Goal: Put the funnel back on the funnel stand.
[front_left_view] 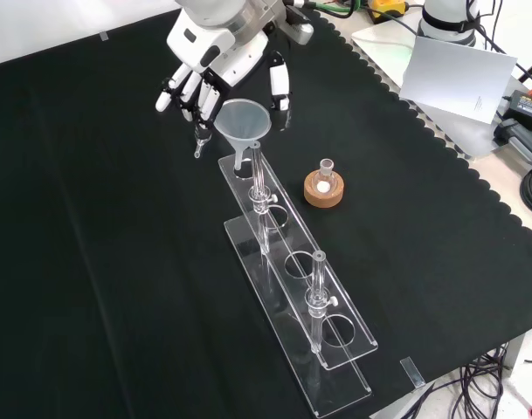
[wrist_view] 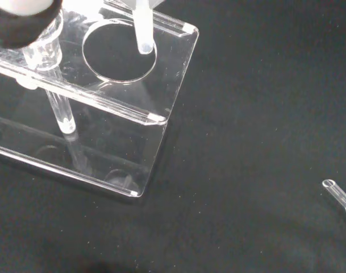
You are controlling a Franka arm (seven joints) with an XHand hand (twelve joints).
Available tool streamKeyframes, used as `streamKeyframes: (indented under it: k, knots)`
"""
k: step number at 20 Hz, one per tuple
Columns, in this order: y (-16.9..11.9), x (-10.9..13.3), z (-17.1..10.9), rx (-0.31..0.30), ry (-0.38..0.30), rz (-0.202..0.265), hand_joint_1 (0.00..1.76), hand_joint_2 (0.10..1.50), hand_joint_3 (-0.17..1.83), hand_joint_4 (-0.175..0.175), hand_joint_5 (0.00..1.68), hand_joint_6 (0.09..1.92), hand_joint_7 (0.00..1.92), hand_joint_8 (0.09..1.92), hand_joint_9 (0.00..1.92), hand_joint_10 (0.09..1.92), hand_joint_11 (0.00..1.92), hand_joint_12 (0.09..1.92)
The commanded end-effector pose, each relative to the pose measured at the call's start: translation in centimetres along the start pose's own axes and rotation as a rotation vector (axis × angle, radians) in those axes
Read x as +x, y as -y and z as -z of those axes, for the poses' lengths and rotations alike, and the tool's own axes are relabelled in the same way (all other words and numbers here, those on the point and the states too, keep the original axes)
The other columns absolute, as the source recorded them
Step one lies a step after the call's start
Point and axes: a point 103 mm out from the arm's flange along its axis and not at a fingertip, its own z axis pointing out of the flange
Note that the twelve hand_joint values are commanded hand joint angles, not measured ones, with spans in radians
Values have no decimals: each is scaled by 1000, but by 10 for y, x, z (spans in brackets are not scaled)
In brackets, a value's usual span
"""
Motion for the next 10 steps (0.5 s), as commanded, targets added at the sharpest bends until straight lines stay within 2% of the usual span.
streamKeyframes:
  k: [1, 10]
  knots:
    - [-2, -1, -8, 5, -14, -2, 742, 810, 103, -83, 606, 87, 885, 599, 302, 801, 0, 87]
    - [-16, 5, -19, 24, -17, 10, 737, 812, 108, -84, 605, 87, 881, 597, 298, 796, 0, 87]
